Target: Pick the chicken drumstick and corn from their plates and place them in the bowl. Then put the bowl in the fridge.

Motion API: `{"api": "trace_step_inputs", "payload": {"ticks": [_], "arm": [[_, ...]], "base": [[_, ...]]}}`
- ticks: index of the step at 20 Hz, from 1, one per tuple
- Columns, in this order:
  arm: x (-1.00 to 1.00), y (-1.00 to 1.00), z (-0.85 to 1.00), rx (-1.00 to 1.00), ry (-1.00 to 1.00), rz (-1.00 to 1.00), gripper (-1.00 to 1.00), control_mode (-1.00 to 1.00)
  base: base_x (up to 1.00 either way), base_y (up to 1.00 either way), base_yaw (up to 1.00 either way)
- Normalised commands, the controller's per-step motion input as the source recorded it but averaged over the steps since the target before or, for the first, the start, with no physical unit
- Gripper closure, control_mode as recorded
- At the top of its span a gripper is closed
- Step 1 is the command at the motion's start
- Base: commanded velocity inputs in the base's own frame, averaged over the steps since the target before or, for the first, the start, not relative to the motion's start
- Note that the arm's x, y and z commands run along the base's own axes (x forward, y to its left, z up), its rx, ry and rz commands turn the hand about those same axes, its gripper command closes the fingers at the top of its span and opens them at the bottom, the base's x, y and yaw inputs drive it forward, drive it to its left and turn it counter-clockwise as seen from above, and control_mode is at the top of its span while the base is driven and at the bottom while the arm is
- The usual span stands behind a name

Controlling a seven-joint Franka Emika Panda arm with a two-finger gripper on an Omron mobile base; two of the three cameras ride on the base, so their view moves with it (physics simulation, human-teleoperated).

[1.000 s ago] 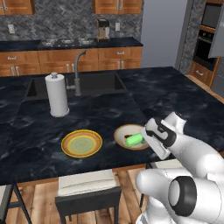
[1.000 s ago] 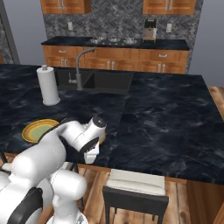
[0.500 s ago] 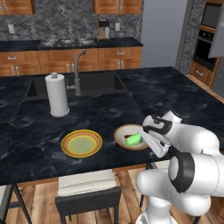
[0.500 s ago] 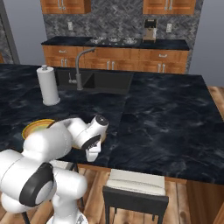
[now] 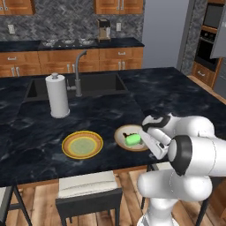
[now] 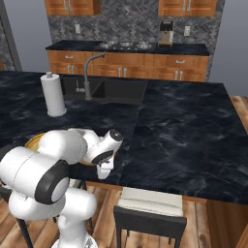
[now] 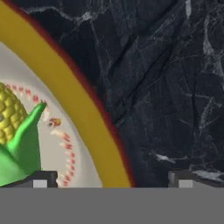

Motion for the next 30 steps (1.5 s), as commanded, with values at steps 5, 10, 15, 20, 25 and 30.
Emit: {"api": "trace_step_inputs", "payload": {"ticks": [5,10,15,20,25,30], "arm": [[-0.10,0.07,-0.03,0.02,0.00,0.00,-1.00,-1.00],[-0.12,0.03,-0.09,0.01,0.06,0.00,-1.00,-1.00],[0.02,0.05,-0.14,0.00,0.15,-0.02,-1.00,-1.00],[0.12,0.00,0.00,0.00,0.04,0.00,1.00,-1.00],[0.05,0.00,0.00,0.00,0.07,0.00,1.00,-1.00],[0.01,0.00,0.03,0.00,0.04,0.00,1.00,-1.00]], "base": [[0.00,0.00,0.00],[0.00,0.00,0.00],[0.00,0.00,0.00],[0.00,0.00,0.00],[0.00,0.00,0.00],[0.00,0.00,0.00]]}}
